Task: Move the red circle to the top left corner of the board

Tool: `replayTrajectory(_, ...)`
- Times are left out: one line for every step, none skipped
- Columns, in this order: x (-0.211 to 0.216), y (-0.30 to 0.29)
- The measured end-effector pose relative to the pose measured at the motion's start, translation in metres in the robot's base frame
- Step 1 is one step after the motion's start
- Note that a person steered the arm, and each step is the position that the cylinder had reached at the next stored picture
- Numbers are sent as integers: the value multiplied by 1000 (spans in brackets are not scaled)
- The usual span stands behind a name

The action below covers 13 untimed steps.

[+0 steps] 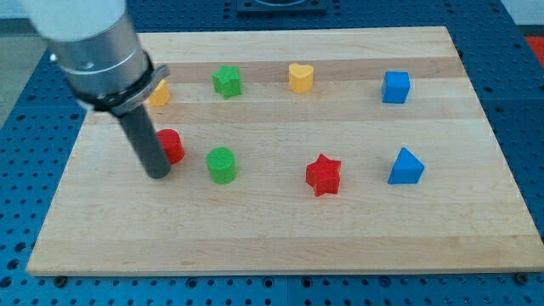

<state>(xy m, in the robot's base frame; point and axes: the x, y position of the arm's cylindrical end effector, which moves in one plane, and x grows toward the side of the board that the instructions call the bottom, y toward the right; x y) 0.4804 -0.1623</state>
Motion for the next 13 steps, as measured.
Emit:
replayTrajectory(-67, 6)
replayTrajectory(-100, 4)
replayTrajectory(-70, 4)
replayTrajectory(-67, 31)
replayTrajectory(-113, 35)
replayTrajectory(-166, 11)
replayTrajectory(-183, -1)
replayTrajectory(-184, 1)
replayTrajectory(-204, -28)
replayTrajectory(-202, -33)
replayTrajectory(-178, -34)
replayTrajectory(-177, -54)
replayTrajectory(-209, -65)
